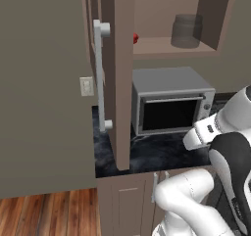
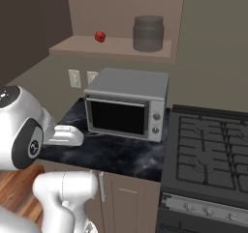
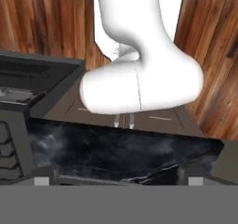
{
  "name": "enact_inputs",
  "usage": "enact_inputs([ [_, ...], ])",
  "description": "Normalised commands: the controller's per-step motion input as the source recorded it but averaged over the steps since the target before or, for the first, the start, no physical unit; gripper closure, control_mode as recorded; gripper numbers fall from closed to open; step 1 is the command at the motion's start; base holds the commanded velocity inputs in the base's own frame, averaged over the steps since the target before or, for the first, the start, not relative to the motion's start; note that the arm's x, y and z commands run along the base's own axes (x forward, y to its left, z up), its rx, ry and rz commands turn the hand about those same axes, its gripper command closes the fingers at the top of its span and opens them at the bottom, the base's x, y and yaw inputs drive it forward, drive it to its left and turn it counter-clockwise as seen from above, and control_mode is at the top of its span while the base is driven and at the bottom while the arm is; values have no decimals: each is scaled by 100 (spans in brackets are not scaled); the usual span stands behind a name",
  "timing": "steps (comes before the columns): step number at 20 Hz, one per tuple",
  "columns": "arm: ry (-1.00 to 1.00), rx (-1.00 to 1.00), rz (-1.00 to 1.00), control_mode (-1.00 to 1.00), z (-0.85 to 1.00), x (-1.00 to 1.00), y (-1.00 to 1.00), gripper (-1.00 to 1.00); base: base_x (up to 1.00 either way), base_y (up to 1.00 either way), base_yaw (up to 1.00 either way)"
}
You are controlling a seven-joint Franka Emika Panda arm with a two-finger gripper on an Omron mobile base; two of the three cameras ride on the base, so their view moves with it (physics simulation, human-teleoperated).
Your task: Pick the candle and jar from the dining table and place them in the open cabinet. Close the cabinet after placing the objects.
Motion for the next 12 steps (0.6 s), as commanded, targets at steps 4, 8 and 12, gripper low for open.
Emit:
enact_inputs([
  [4, 0, 0, 23, -100, -59, -9, 0, -100, 0, 0, 0],
  [8, 0, -2, 8, -100, -60, -4, 12, -100, 0, 0, 0],
  [12, 0, 0, 6, -100, -54, -2, 8, -100, 0, 0, 0],
])
